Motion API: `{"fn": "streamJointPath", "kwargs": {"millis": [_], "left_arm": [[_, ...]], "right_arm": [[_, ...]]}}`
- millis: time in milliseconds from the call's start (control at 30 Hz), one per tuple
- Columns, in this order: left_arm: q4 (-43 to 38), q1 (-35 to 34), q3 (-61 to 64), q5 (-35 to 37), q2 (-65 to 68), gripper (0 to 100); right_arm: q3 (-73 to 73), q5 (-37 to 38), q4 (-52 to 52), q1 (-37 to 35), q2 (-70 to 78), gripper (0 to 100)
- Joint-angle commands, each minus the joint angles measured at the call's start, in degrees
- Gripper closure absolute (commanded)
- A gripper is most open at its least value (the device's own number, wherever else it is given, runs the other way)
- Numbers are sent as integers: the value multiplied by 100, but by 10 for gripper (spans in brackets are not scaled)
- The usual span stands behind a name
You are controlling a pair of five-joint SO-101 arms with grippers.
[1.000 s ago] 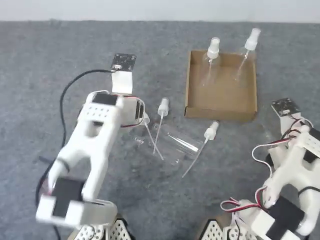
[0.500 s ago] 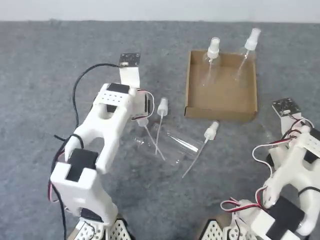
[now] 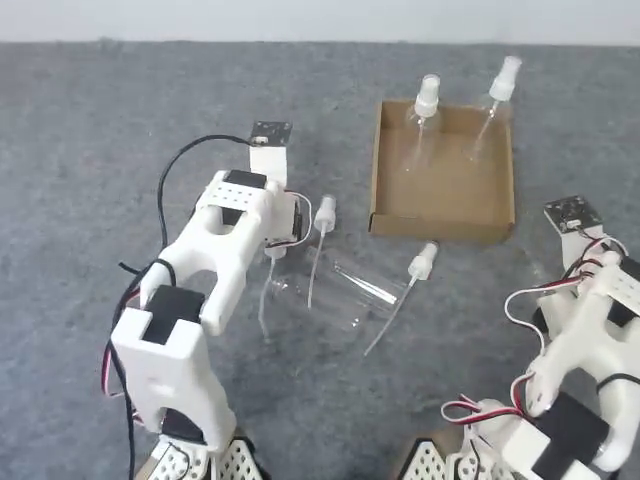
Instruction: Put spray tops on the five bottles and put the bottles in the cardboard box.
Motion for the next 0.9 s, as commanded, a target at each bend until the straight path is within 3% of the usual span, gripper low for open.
{"fn": "streamJointPath", "kwargs": {"millis": [0, 267, 567, 733, 867], "left_arm": [[88, 26, -233, -369, -193, 981], [695, 0, 13, -1389, -1407, 988], [-114, 0, 2853, -2031, -3745, 987], [-484, -343, 3152, -2057, -3622, 904], [-615, -615, 2932, -2224, -3174, 893]], "right_arm": [[-114, 70, -127, 84, 13, 989], [-114, 70, -119, 92, 13, 989], [-114, 70, -119, 92, 22, 989], [-105, 79, -119, 84, 22, 989], [18, 79, -163, 66, 13, 989]]}}
